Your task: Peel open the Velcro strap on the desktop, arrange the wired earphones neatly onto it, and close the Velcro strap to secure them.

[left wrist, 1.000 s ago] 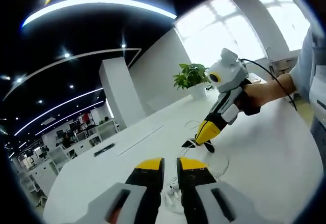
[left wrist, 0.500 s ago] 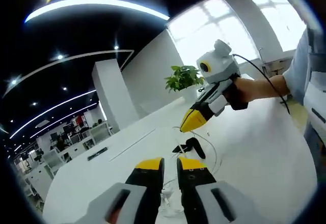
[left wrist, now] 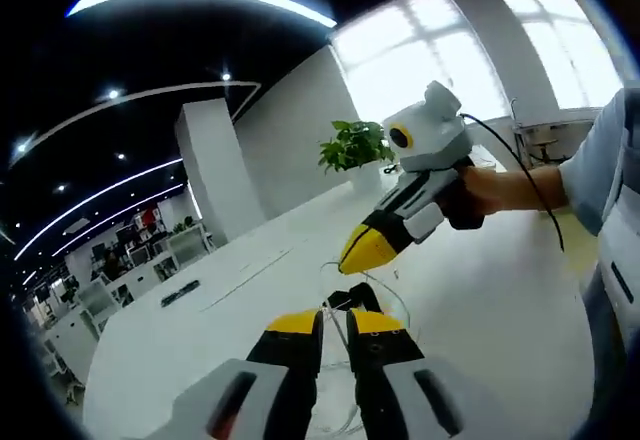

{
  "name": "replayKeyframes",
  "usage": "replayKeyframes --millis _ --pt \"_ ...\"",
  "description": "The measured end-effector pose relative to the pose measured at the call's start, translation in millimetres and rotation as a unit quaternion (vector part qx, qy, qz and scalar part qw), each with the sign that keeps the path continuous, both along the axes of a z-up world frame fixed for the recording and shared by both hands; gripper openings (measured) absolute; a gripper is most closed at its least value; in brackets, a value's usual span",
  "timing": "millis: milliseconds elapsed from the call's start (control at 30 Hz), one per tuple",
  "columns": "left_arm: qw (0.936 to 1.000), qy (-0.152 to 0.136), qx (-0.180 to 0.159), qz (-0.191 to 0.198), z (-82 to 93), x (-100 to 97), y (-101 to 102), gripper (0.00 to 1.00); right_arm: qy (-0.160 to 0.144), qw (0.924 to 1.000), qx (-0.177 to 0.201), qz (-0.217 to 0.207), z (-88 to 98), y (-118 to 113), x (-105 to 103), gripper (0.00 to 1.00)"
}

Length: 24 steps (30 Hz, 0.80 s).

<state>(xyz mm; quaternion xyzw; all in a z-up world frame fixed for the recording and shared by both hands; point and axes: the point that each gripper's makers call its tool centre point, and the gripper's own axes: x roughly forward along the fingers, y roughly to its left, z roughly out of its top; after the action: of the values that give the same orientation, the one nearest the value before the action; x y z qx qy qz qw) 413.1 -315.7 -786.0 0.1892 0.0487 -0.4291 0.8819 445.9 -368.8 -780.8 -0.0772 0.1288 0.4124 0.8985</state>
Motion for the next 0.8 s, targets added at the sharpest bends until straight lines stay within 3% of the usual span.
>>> replayKeyframes --millis 533,800 --pt "0.9999 -0.011 -0.011 0.007 7.2 9.9 -3 0.06 -0.039 0.9987 -0.03 0.013 13.9 6 0 0.04" --pt "0.9994 -0.01 -0.033 -0.005 14.3 4.8 -5 0.05 -0.106 0.9905 -0.083 -0.028 24.0 3 22 0.05"
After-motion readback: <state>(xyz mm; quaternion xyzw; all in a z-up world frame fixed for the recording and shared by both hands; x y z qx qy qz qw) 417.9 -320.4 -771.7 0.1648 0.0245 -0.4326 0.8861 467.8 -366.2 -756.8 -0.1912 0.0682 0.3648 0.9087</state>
